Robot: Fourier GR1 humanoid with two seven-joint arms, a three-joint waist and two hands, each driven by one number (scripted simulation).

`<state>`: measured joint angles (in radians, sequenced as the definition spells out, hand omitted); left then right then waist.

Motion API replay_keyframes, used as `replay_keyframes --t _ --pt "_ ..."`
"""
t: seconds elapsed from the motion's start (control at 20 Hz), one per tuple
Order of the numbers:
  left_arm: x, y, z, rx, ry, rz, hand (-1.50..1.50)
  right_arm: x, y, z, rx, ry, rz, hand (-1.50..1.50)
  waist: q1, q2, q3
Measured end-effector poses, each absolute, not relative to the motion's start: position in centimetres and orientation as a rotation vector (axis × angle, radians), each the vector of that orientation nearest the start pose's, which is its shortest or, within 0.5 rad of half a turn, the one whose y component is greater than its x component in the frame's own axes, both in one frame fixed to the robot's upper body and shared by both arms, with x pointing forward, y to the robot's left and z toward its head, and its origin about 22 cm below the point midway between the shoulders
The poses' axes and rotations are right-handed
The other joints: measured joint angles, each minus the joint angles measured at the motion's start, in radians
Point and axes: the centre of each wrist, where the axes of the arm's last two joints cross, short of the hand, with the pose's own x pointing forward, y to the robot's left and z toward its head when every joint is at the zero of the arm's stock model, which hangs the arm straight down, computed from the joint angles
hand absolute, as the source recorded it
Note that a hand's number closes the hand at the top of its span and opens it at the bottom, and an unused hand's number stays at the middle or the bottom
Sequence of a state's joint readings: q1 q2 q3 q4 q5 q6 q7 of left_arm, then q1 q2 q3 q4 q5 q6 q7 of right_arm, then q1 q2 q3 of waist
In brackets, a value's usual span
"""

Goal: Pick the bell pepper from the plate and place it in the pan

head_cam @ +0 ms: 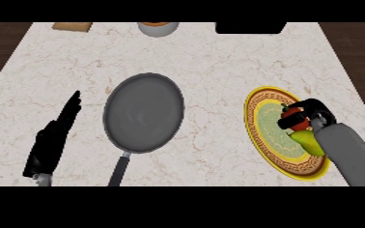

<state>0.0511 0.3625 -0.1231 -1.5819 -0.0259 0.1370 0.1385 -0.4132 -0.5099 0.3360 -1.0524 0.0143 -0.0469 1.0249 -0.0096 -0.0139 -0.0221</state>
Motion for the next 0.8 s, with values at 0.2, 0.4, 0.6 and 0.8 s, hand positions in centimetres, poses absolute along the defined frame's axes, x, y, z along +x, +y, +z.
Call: replay_keyframes --t 0.2,0.4,0.6,0.8 --pt "22.6 28.7 0.6 0.331 -1.372 -0.261 0.00 31.1 -23.3 0.6 -0.654 -0.482 0.666 1.50 0.002 -0.005 -0.001" --pt "22.3 29.2 0.4 0.344 -1.362 -0.250 0.00 27.6 -19.8 0.5 -0.744 -0.605 0.867 1.50 -0.009 -0.006 0.008" --pt "22.1 29.2 0.2 0.356 -1.359 -0.247 0.00 25.9 -18.0 2.8 -0.889 -0.807 0.922 1.50 -0.014 -0.003 0.016" --pt "22.1 29.1 0.4 0.360 -1.359 -0.243 0.00 25.3 -16.4 6.1 -1.059 -1.091 0.942 1.50 -0.014 -0.004 0.019"
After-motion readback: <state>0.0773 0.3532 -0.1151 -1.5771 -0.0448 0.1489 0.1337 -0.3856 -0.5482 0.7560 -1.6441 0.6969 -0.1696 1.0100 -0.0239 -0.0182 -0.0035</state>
